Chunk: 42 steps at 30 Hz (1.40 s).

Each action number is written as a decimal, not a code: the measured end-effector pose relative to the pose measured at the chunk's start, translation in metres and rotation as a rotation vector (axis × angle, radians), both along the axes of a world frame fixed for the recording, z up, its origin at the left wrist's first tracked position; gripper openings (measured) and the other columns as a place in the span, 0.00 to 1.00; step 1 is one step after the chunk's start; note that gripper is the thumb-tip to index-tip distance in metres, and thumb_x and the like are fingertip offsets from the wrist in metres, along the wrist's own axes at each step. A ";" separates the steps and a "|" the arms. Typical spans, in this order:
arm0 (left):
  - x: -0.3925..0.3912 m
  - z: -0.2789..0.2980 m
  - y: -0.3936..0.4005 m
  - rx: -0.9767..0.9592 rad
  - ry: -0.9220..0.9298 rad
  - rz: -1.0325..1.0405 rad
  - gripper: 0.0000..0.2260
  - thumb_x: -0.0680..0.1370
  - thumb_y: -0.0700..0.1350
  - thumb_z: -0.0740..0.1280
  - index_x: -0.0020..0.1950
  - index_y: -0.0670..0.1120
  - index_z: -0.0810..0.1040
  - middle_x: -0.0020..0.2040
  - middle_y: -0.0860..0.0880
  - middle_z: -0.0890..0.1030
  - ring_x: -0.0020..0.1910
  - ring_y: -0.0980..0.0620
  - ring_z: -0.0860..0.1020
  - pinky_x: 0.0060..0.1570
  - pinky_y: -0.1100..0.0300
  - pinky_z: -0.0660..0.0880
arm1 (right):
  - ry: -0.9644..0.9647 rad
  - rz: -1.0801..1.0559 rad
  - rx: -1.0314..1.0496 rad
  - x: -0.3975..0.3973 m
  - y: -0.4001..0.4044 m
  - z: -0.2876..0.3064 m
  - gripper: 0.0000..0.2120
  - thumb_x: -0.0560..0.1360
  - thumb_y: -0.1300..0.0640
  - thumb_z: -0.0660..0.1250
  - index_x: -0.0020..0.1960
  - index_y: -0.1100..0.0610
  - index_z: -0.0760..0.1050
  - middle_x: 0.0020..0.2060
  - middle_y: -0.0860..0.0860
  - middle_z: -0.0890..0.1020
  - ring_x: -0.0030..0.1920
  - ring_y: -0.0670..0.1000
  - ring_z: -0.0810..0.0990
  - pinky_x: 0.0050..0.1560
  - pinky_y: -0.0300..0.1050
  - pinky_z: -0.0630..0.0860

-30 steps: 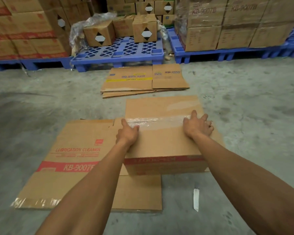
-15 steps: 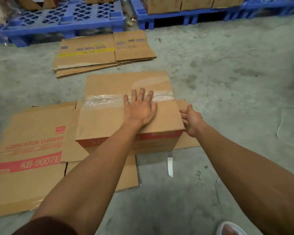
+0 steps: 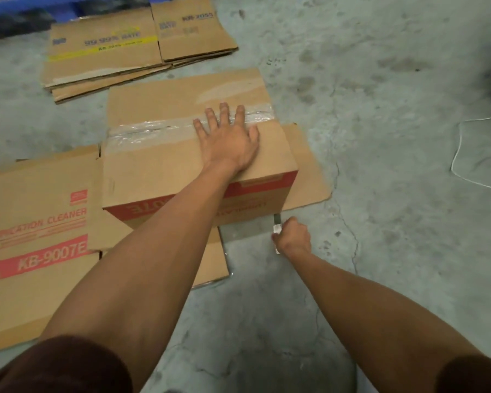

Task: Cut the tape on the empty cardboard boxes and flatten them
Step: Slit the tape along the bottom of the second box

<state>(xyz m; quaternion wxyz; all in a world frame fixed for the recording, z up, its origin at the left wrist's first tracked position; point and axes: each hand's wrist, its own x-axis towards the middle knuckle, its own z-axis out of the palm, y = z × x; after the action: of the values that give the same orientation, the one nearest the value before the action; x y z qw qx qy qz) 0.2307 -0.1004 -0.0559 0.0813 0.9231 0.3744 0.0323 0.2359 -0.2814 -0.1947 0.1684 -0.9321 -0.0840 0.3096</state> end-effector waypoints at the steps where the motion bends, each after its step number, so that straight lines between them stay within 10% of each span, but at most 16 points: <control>1: 0.000 0.001 0.002 -0.009 0.001 -0.008 0.29 0.80 0.60 0.46 0.80 0.52 0.53 0.81 0.44 0.50 0.79 0.38 0.46 0.73 0.35 0.41 | 0.054 -0.013 -0.015 0.003 0.001 0.000 0.14 0.76 0.57 0.68 0.60 0.59 0.76 0.58 0.60 0.80 0.59 0.61 0.79 0.55 0.49 0.77; 6: 0.002 0.000 0.004 -0.003 0.016 -0.024 0.29 0.80 0.60 0.47 0.80 0.52 0.54 0.81 0.45 0.50 0.79 0.38 0.47 0.73 0.35 0.42 | 0.667 -0.272 0.079 0.012 -0.011 0.021 0.04 0.81 0.65 0.62 0.47 0.63 0.73 0.39 0.55 0.77 0.37 0.50 0.76 0.34 0.42 0.77; 13: -0.007 0.006 0.016 -0.031 -0.039 -0.065 0.26 0.81 0.59 0.49 0.79 0.55 0.58 0.80 0.47 0.54 0.79 0.44 0.51 0.75 0.40 0.46 | 0.336 -0.543 0.553 0.080 -0.014 0.050 0.12 0.79 0.69 0.53 0.58 0.58 0.67 0.41 0.56 0.74 0.30 0.50 0.72 0.30 0.43 0.70; 24: -0.139 0.007 0.081 -0.021 -0.133 0.629 0.28 0.78 0.62 0.51 0.73 0.49 0.64 0.75 0.40 0.62 0.72 0.36 0.62 0.68 0.35 0.56 | -0.522 0.315 0.397 0.104 0.100 0.181 0.15 0.83 0.56 0.54 0.63 0.60 0.74 0.63 0.57 0.72 0.57 0.59 0.76 0.54 0.50 0.72; 32: -0.180 0.006 0.070 -0.208 -0.209 0.724 0.30 0.80 0.65 0.47 0.65 0.42 0.69 0.61 0.35 0.77 0.61 0.35 0.75 0.56 0.46 0.69 | -0.475 0.929 0.424 0.023 0.180 0.194 0.18 0.82 0.58 0.54 0.67 0.44 0.71 0.58 0.51 0.74 0.59 0.58 0.75 0.54 0.48 0.71; 42: -0.188 -0.004 0.090 -0.487 -0.332 0.680 0.27 0.80 0.64 0.48 0.70 0.47 0.63 0.67 0.35 0.73 0.66 0.34 0.71 0.66 0.43 0.67 | -0.511 1.134 0.400 -0.030 0.243 0.188 0.14 0.80 0.51 0.61 0.63 0.40 0.76 0.59 0.50 0.77 0.61 0.58 0.76 0.49 0.46 0.65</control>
<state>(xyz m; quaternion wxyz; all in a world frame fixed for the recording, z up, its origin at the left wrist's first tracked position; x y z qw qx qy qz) 0.0429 -0.0100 -0.0599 0.3402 0.6839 0.6349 0.1158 0.2058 -0.0386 -0.0069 0.1240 -0.7381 -0.6561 0.0973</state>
